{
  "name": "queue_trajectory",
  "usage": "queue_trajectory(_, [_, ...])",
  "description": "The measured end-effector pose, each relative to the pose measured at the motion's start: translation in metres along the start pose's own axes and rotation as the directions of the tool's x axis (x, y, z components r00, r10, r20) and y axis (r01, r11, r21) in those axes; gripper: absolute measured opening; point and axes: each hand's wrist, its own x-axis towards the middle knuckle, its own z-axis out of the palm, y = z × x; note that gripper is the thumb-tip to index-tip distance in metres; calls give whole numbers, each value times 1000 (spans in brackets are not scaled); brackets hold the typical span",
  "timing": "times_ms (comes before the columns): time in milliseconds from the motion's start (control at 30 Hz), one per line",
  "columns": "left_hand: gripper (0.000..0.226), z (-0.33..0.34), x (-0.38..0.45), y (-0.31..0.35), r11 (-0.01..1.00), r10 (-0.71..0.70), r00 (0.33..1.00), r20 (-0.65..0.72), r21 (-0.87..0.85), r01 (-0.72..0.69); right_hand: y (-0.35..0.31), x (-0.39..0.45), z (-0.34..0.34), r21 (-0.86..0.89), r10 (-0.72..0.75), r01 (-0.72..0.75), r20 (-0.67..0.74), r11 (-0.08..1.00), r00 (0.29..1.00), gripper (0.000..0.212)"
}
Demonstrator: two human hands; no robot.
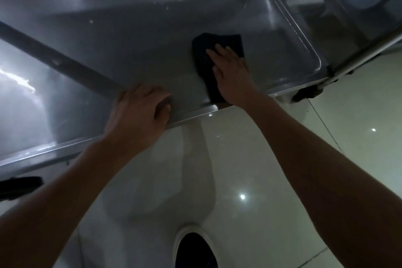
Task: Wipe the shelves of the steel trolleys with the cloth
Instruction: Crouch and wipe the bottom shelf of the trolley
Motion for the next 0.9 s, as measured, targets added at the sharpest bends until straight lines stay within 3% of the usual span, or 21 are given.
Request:
queue_trajectory(267, [37,-10,-60,-32,991,-81,997,-11,103,82,-113,-51,32,30,-241,239,105,971,965,51])
queue_trajectory(633, [40,-32,-79,-33,990,-101,994,37,105,97,-109,-51,26,-77,-309,325,163,943,937,49])
queue_trajectory(900, [34,-28,-36,-43,979,-176,984,10,102,174,-123,-3,56,16,-230,229,33,973,973,50])
